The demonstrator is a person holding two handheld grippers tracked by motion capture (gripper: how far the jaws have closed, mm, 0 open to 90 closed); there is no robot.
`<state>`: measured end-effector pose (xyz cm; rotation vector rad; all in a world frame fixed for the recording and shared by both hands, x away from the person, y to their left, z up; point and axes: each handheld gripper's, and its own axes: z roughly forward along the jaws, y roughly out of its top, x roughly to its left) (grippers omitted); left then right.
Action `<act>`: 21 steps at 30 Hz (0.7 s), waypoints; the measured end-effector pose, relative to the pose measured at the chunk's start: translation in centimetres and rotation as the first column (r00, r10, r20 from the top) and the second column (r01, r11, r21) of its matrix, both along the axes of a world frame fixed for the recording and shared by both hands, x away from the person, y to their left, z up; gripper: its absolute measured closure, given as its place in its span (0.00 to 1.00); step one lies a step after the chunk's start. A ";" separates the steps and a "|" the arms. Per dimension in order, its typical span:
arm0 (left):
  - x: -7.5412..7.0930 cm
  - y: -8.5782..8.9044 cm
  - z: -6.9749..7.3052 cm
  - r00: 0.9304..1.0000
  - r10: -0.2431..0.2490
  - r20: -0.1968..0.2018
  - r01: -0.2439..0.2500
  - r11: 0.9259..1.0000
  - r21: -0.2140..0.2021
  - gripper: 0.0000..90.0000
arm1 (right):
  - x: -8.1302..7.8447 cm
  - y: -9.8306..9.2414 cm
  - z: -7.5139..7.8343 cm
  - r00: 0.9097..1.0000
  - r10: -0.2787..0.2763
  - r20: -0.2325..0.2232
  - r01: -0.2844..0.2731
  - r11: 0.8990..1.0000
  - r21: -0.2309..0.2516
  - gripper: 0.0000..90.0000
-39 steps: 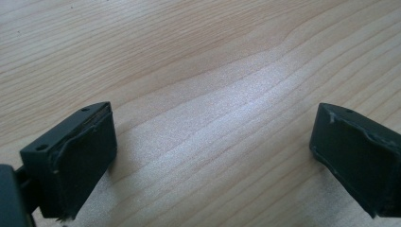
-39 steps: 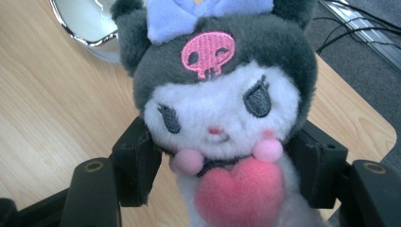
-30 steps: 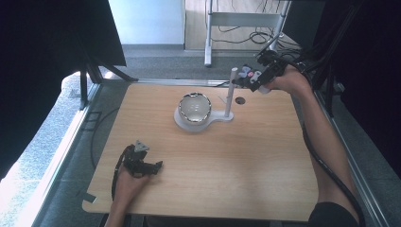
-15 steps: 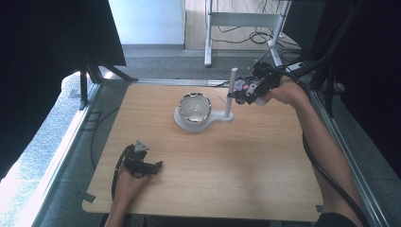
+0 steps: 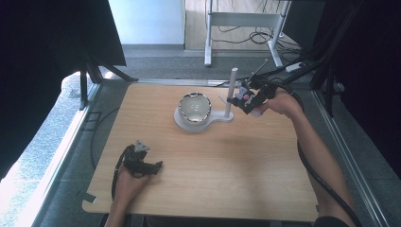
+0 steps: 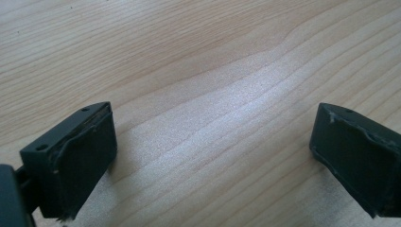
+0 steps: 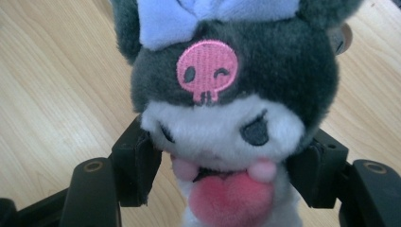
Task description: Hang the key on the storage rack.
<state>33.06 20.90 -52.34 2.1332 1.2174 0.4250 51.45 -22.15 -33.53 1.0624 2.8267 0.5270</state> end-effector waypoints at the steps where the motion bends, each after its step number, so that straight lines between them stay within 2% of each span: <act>1: 0.0 0.0 0.0 1.000 0.000 0.000 0.000 1.000 0.000 0.02 | 0.1 0.0 -0.2 1.000 0.002 0.000 -0.002 1.000 0.003 0.37; 13: 0.0 0.0 0.0 1.000 0.000 0.001 0.000 1.000 0.001 0.02 | 0.7 0.3 -2.3 0.999 -0.022 0.022 0.023 0.999 -0.040 0.35; 17: 0.0 0.0 0.0 1.000 0.002 0.000 -0.002 1.000 -0.001 0.02 | 0.9 0.3 -2.8 0.999 -0.023 0.030 0.025 0.999 -0.036 0.34; 21: 0.0 0.0 0.0 1.000 0.002 0.000 -0.002 1.000 -0.001 0.02 | 1.0 0.3 -3.0 0.998 -0.030 0.058 0.033 0.999 -0.039 0.22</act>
